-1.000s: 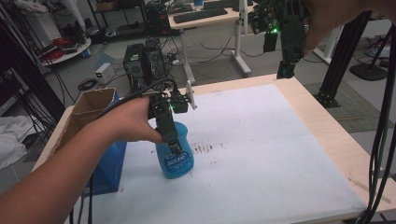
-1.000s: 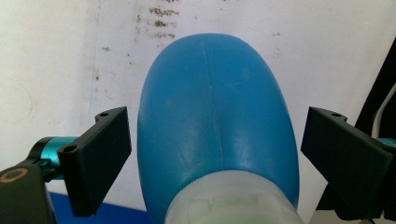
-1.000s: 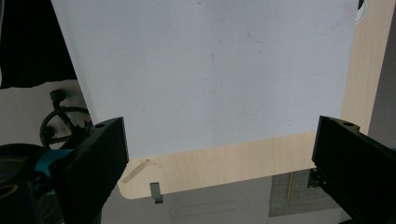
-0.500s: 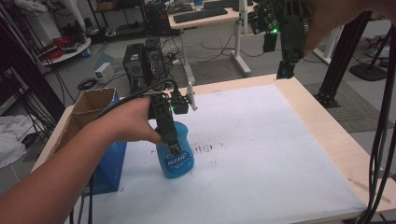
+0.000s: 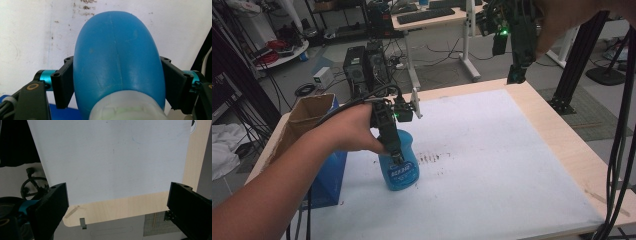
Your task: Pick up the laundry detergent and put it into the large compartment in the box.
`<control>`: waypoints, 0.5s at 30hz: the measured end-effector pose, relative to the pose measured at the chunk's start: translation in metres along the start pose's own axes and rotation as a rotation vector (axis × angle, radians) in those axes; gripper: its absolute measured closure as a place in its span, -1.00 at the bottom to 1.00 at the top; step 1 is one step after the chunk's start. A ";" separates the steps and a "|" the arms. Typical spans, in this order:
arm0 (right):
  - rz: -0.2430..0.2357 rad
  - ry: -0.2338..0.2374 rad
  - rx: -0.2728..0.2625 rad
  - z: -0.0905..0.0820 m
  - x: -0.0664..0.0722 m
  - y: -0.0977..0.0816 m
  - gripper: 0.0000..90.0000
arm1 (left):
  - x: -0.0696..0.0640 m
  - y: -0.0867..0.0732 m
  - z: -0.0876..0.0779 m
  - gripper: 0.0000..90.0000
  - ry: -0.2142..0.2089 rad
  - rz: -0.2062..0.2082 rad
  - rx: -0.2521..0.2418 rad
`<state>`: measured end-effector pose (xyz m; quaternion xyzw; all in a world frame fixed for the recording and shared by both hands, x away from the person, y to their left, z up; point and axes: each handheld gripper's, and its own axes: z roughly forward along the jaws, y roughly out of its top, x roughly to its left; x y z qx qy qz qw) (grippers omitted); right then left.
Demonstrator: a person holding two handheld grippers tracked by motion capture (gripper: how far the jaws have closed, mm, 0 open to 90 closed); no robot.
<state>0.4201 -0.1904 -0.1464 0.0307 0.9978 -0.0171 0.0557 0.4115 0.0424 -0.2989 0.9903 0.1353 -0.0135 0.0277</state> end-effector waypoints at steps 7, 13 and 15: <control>-0.002 -0.002 0.000 0.000 0.000 0.000 -0.94 | -0.001 0.002 0.000 -0.34 0.003 0.007 0.007; -0.004 -0.003 0.000 0.000 0.000 0.000 -0.94 | -0.001 0.002 0.000 -0.29 0.001 0.002 0.011; 0.001 -0.003 -0.001 0.000 0.000 0.000 -0.94 | 0.000 0.002 0.000 -0.19 0.014 -0.004 0.009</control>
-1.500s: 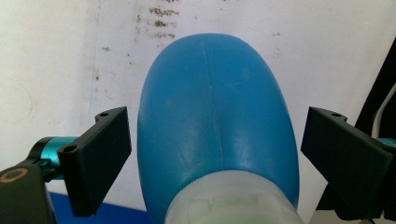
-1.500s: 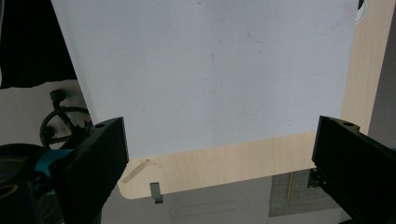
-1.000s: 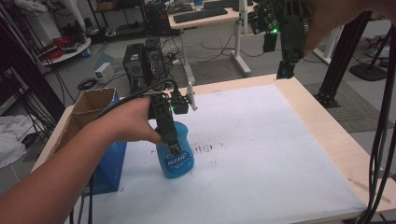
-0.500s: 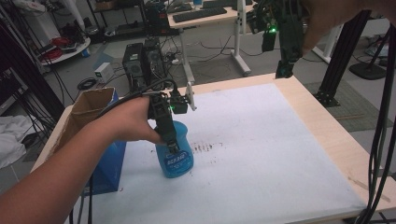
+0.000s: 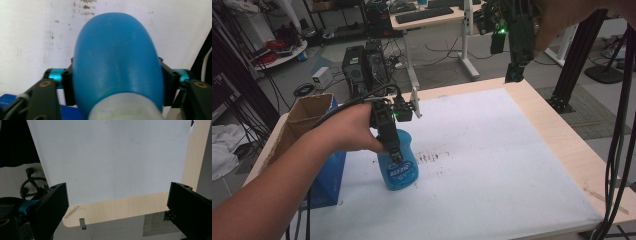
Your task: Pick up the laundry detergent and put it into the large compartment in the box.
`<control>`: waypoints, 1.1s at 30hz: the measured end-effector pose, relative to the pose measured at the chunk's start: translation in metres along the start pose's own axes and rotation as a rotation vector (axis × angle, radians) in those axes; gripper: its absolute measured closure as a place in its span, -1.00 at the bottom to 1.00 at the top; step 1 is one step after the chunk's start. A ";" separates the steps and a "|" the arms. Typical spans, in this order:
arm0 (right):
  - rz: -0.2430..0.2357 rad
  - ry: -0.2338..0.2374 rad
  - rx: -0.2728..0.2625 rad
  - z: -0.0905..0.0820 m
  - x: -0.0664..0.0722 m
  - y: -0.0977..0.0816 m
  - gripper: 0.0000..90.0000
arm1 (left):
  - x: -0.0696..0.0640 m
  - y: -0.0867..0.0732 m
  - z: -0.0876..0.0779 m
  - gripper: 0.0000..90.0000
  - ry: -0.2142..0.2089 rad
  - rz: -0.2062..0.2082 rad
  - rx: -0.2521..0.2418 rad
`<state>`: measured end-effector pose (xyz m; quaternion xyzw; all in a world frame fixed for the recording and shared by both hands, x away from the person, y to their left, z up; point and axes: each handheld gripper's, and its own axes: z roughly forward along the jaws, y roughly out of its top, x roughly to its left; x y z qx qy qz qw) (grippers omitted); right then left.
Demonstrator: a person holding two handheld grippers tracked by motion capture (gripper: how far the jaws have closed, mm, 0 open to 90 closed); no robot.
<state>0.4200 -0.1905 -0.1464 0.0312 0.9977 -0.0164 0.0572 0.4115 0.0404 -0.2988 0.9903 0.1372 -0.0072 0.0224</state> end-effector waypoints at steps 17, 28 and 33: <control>0.001 0.001 0.003 0.003 0.000 0.000 -0.94 | -0.003 0.001 0.000 -0.16 0.012 0.012 0.027; -0.007 0.002 0.008 0.007 0.001 0.002 -0.94 | -0.010 -0.006 -0.022 -0.16 -0.034 0.037 -0.008; -0.020 -0.001 0.004 0.007 0.002 0.005 -0.94 | -0.013 -0.012 -0.048 -0.16 -0.025 0.016 -0.005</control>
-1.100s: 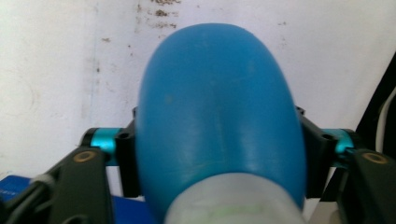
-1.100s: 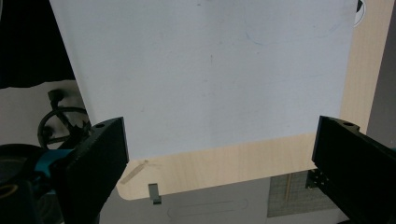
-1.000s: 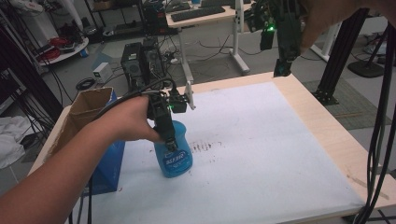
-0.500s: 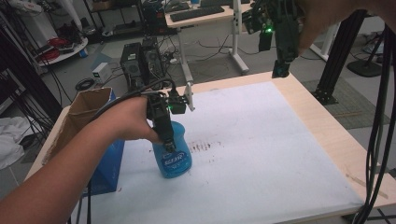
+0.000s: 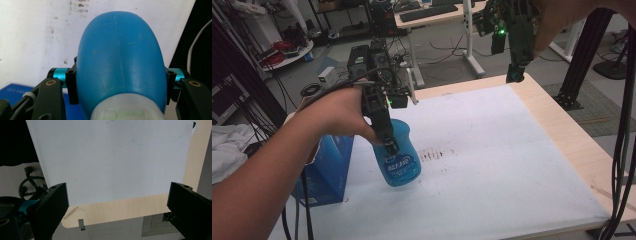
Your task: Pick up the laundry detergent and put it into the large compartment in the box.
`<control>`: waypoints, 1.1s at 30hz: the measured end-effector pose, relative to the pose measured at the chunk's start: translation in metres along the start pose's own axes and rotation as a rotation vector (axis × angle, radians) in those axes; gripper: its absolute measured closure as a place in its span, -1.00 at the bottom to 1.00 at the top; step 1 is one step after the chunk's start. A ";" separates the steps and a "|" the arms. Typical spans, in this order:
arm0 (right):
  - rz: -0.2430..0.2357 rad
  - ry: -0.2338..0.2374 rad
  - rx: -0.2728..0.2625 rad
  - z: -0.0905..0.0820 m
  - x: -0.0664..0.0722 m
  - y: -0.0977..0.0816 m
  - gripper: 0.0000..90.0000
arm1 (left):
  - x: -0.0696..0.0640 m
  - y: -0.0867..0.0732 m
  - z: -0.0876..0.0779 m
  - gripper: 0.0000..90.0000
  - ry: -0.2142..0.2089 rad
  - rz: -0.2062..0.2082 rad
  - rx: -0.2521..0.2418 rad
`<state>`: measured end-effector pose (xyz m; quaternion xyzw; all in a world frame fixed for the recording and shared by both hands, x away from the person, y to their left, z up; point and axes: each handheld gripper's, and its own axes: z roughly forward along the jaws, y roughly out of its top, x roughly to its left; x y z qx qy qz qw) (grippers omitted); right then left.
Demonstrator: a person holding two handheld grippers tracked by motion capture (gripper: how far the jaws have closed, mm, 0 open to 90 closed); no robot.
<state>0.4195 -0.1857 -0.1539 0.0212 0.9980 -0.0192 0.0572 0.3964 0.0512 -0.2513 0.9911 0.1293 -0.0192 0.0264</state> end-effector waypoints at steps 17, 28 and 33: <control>-0.029 0.001 0.006 0.001 0.008 0.012 -0.94 | 0.005 -0.036 -0.095 -0.16 0.057 -0.134 -0.035; -0.044 0.003 0.000 0.002 0.007 0.014 -0.94 | 0.018 -0.083 -0.149 -0.16 0.078 -0.297 -0.093; -0.056 0.005 0.002 0.003 0.008 0.018 -0.94 | 0.026 -0.110 -0.162 -0.16 0.081 -0.398 -0.126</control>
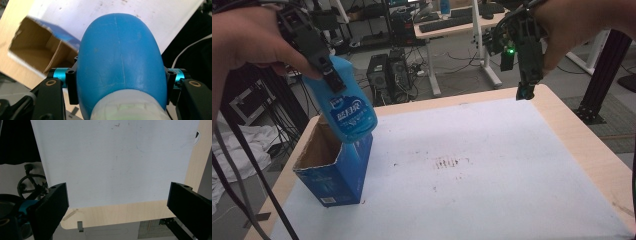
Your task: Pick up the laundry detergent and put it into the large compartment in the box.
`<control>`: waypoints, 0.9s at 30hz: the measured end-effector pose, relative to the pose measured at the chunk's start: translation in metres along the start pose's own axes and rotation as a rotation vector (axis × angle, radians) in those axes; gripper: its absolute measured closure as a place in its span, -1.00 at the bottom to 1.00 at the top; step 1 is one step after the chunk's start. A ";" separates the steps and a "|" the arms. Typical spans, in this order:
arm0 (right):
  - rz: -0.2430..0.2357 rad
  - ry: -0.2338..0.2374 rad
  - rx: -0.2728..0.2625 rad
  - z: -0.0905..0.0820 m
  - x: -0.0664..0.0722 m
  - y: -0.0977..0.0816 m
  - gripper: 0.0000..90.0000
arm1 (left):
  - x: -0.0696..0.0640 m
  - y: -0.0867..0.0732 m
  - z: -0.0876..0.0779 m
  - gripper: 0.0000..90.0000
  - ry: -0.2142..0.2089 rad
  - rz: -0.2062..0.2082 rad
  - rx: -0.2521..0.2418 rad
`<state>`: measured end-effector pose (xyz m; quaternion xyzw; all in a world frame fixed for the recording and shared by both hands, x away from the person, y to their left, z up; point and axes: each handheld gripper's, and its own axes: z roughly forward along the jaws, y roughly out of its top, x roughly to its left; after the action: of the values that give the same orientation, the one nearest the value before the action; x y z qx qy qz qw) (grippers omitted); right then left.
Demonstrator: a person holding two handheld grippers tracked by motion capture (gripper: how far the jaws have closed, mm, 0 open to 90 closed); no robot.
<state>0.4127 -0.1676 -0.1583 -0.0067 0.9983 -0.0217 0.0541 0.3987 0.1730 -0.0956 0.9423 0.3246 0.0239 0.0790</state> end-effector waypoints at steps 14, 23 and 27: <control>0.001 0.006 0.006 0.001 -0.001 0.004 -0.94 | 0.046 -0.039 -0.006 -0.16 0.027 -0.238 0.030; 0.002 0.003 0.005 0.002 -0.003 0.005 -0.94 | 0.064 -0.052 0.011 -0.16 0.029 -0.310 0.063; 0.006 0.002 0.005 0.002 -0.002 0.005 -0.94 | 0.068 -0.054 0.019 -0.16 0.027 -0.315 0.070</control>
<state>0.4151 -0.1626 -0.1606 -0.0037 0.9983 -0.0241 0.0532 0.4213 0.2538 -0.1239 0.8815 0.4699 0.0123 0.0443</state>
